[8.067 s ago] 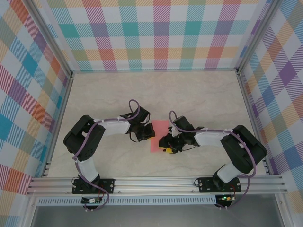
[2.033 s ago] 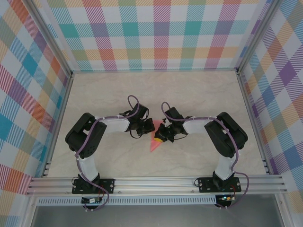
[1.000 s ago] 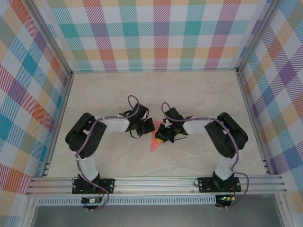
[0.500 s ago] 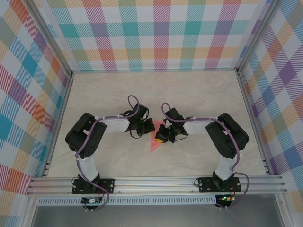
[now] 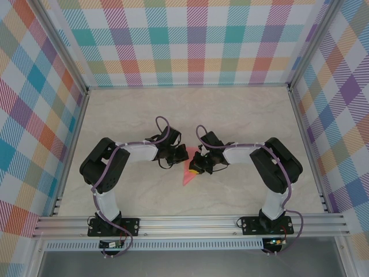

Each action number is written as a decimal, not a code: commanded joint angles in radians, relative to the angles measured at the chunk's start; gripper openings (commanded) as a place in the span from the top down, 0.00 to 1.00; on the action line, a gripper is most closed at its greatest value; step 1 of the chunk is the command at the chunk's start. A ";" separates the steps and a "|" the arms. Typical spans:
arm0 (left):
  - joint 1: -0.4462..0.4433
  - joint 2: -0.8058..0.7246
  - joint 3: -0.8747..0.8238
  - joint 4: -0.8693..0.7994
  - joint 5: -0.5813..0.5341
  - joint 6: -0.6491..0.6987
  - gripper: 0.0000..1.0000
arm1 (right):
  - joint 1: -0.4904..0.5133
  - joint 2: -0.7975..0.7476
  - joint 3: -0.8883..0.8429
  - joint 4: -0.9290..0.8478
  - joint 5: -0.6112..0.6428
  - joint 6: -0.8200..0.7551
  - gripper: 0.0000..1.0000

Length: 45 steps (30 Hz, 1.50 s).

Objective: Fold a paper plane with a square sheet of paper (pick it up from the middle)
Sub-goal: Third fold the triangle at the center of the table.

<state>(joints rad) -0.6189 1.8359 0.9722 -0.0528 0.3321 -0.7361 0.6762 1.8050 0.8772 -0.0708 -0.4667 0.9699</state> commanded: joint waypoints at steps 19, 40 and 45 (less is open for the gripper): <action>0.002 0.016 0.005 -0.053 0.018 0.020 1.00 | 0.008 0.022 0.014 0.016 -0.004 -0.048 0.96; 0.002 0.005 -0.001 -0.055 0.015 0.020 1.00 | 0.008 0.034 0.022 -0.003 0.008 -0.064 0.96; 0.004 -0.030 0.017 -0.091 -0.010 0.007 0.98 | 0.008 0.037 0.023 -0.047 0.035 -0.068 0.95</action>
<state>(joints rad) -0.6189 1.8351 0.9737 -0.0589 0.3305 -0.7361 0.6762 1.8172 0.8864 -0.0608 -0.4702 0.9260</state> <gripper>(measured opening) 0.040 0.047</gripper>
